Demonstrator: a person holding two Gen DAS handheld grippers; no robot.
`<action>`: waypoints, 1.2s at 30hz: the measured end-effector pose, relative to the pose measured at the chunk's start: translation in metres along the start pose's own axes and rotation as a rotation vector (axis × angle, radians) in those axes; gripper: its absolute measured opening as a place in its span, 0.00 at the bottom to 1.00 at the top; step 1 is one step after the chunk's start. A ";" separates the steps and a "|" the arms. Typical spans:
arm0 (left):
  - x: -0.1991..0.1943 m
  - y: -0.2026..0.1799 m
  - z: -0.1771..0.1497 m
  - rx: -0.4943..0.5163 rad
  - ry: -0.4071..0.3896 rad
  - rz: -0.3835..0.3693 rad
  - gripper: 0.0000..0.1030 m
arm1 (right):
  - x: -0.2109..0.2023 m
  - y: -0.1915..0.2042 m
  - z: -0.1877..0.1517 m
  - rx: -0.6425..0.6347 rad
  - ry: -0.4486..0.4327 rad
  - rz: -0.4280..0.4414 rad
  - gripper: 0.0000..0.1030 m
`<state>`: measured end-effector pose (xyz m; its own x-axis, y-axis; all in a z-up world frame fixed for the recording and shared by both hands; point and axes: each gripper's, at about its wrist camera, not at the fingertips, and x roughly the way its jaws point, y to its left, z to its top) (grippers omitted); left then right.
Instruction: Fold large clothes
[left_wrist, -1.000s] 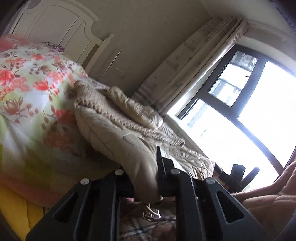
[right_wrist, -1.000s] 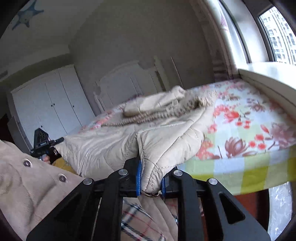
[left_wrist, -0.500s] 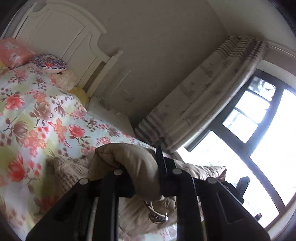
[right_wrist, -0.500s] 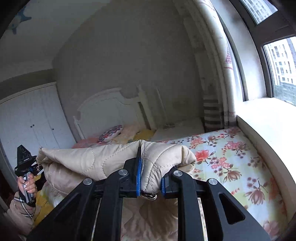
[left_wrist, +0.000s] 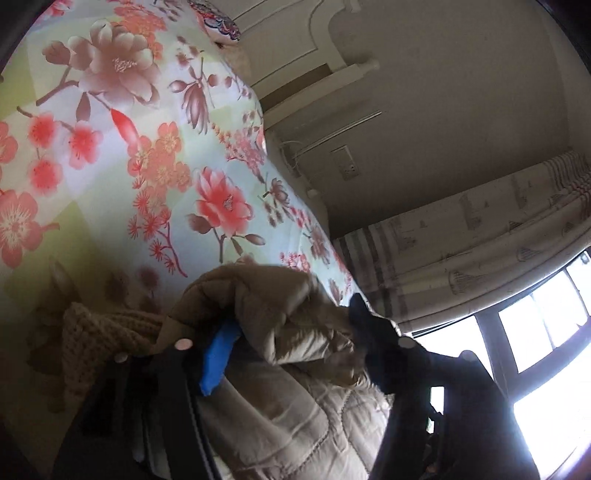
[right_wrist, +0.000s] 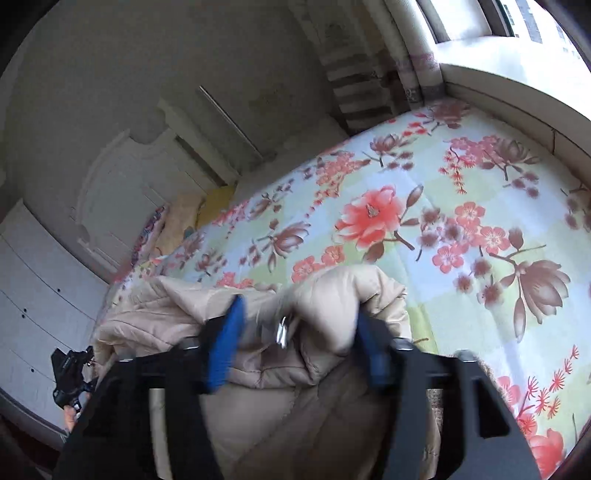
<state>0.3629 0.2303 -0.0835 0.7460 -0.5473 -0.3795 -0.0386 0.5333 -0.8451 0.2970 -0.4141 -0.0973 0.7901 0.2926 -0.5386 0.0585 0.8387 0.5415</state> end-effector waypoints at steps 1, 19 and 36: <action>-0.009 -0.002 0.001 0.005 -0.042 -0.004 0.78 | -0.006 -0.001 -0.001 0.001 -0.026 -0.014 0.96; 0.055 -0.246 -0.067 0.899 -0.125 0.595 0.98 | 0.005 0.187 0.019 -0.572 -0.059 -0.170 0.96; 0.161 -0.121 -0.087 0.839 0.177 0.777 0.98 | 0.112 0.106 -0.024 -0.418 0.259 -0.215 0.95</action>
<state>0.4299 0.0220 -0.0751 0.6089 0.0683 -0.7903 0.0570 0.9899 0.1295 0.3771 -0.2810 -0.1160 0.6074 0.1533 -0.7795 -0.0871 0.9881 0.1264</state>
